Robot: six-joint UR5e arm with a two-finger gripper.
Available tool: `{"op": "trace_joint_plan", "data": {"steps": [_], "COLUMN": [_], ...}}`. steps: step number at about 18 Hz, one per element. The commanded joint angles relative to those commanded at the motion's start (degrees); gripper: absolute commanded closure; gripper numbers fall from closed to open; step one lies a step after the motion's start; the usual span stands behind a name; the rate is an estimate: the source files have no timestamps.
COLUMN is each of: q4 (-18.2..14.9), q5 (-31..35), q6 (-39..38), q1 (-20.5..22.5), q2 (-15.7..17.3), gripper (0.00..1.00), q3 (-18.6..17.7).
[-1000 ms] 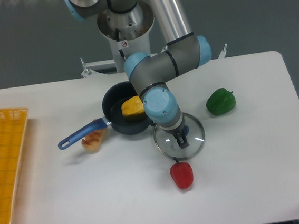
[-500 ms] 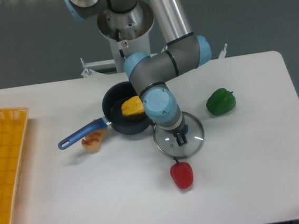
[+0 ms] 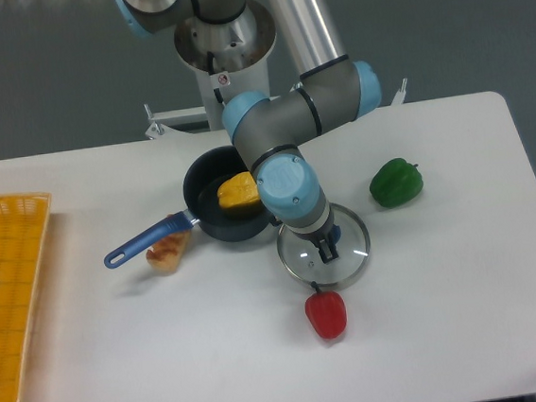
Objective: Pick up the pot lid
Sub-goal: 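Close the gripper on the blue knob of the glass lid, then lift the glass lid by its knob and carry it toward the pan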
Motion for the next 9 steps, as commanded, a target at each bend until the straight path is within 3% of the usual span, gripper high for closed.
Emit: {"op": "trace_joint_plan", "data": {"steps": [9], "q4": [-2.90], "q5": [-2.81], "q6": [0.18], "q1": [0.09], "q2": [2.90], "gripper": [0.39], "q3": [0.61]}}
